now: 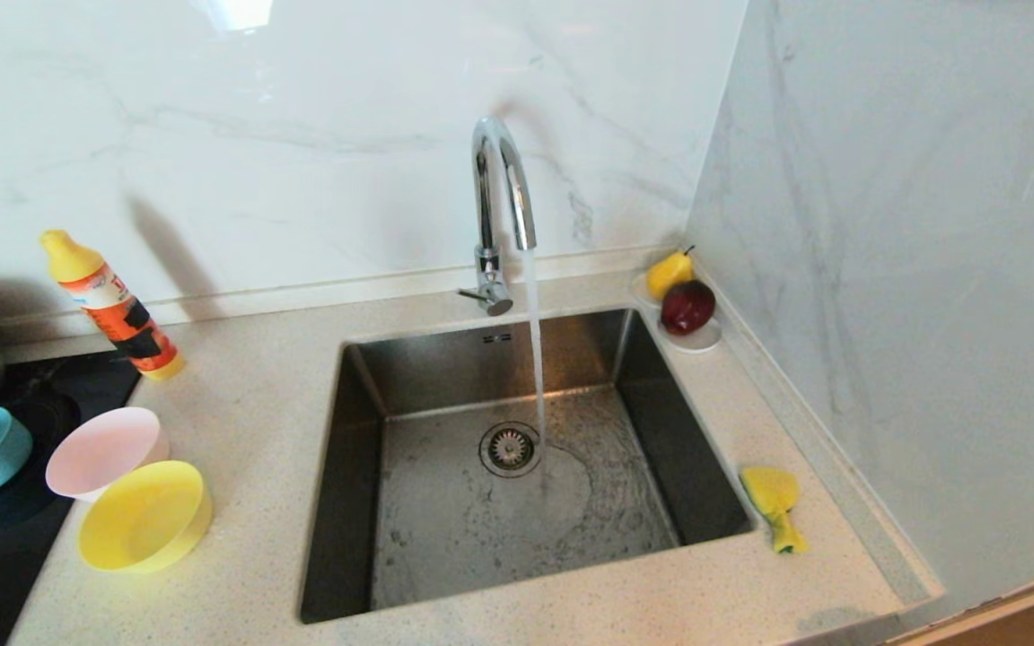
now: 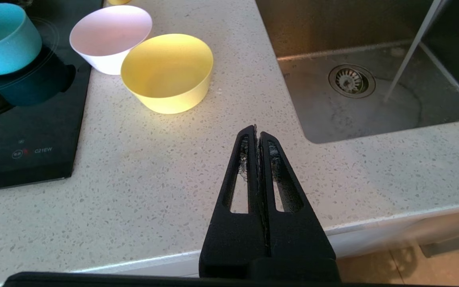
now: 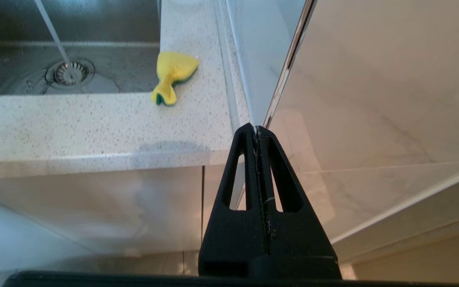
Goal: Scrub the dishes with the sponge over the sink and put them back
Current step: Turn off the faucet
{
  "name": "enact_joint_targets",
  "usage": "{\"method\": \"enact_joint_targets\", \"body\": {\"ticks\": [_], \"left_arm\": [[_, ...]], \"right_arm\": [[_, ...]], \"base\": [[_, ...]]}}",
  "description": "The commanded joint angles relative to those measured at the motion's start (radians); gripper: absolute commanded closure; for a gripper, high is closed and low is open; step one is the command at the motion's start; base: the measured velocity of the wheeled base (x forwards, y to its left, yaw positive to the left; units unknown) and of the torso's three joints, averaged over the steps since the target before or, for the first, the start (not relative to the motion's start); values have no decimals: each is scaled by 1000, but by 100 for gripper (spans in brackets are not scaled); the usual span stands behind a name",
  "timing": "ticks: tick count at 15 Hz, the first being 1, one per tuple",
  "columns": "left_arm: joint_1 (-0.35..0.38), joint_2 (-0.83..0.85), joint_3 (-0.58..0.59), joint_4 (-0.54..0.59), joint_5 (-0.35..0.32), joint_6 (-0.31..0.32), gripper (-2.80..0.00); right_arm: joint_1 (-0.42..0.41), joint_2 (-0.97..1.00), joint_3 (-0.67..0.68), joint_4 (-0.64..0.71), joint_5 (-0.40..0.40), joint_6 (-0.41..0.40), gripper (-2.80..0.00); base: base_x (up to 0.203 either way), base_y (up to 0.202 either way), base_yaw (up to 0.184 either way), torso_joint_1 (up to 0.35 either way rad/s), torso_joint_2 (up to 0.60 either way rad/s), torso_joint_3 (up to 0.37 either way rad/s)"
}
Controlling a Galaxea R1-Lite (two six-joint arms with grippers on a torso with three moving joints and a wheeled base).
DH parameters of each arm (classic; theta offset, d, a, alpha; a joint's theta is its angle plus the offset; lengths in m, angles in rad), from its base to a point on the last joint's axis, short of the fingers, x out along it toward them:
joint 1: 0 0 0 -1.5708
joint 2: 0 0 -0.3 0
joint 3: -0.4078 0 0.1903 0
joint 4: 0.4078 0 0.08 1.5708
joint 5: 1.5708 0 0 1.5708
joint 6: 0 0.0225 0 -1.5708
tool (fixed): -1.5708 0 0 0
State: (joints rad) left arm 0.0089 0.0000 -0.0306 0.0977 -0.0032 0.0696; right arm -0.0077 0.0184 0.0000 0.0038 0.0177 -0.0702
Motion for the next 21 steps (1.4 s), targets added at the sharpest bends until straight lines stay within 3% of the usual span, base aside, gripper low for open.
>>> {"method": "enact_joint_targets", "body": {"ticks": [1, 14, 18, 19, 21], "left_arm": [[0, 2, 0, 1, 0, 0, 0], [0, 2, 3, -6, 2, 19, 0], [0, 1, -5, 6, 6, -45, 0], [0, 2, -14, 0, 5, -46, 0], [0, 32, -144, 24, -6, -51, 0]], "right_arm": [[0, -17, 0, 1, 1, 0, 0], [0, -17, 0, 1, 1, 0, 0], [0, -17, 0, 1, 1, 0, 0], [0, -17, 0, 1, 1, 0, 0], [0, -17, 0, 1, 1, -1, 0]], "base": [[0, 0, 0, 0, 0, 0], [0, 0, 0, 0, 0, 0], [0, 0, 0, 0, 0, 0], [0, 0, 0, 0, 0, 0], [0, 0, 0, 0, 0, 0]]}}
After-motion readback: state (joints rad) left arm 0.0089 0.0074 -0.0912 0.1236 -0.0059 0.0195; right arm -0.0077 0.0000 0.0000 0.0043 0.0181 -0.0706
